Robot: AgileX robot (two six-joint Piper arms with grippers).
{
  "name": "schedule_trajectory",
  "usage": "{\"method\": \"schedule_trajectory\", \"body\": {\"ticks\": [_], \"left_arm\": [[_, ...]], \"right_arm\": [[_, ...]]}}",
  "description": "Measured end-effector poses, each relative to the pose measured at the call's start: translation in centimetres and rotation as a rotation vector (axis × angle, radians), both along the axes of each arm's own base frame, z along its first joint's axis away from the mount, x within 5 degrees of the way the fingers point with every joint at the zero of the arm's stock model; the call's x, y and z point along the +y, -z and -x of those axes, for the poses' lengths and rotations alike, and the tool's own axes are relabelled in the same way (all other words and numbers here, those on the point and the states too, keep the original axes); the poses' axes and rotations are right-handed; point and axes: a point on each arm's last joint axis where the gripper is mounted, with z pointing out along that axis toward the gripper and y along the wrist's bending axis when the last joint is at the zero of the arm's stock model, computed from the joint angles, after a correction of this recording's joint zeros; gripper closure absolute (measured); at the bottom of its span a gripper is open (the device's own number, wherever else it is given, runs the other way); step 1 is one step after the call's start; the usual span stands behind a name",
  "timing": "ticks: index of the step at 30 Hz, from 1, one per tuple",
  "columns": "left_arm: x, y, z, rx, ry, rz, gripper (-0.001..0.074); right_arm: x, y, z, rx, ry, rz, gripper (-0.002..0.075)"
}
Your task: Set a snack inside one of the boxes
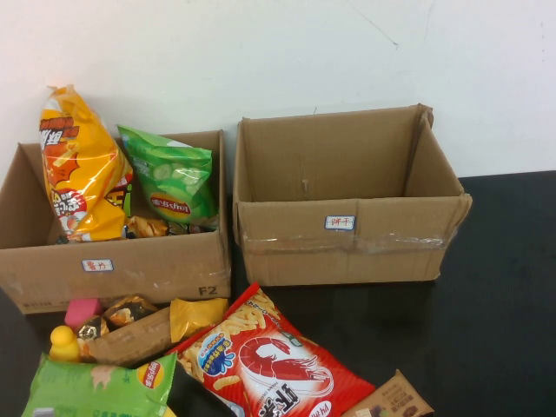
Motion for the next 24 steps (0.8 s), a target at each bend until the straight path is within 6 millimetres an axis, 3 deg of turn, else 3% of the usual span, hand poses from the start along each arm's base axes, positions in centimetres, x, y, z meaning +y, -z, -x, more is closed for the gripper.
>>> {"method": "schedule_trajectory", "body": {"ticks": [2, 5, 9, 12, 19, 24], "left_arm": [[-0.1, -0.1, 0.0, -0.009, 0.005, 0.012, 0.0737], [-0.8, -1.3, 0.3, -0.018, 0.110, -0.207, 0.0737], [-2.5, -6.3, 1.5, -0.058, 0.334, -0.613, 0.0737], [-2.9, -9.0, 1.3, 0.047, 0.527, -0.861, 0.0737], [-2.4, -12.3, -2.0, 0.266, 0.896, -1.252, 0.0737], [-3.1, -11.6, -5.7, 0.399, 1.119, -1.498, 0.0678]], "right_arm": [[0.0, 0.0, 0.0, 0.000, 0.000, 0.000, 0.0727], [0.0, 0.0, 0.0, 0.000, 0.000, 0.000, 0.0727], [0.0, 0.0, 0.0, 0.000, 0.000, 0.000, 0.0727], [0.0, 0.0, 0.0, 0.000, 0.000, 0.000, 0.0727], [0.0, 0.0, 0.0, 0.000, 0.000, 0.000, 0.0727], [0.0, 0.0, 0.0, 0.000, 0.000, 0.000, 0.0727]]}}
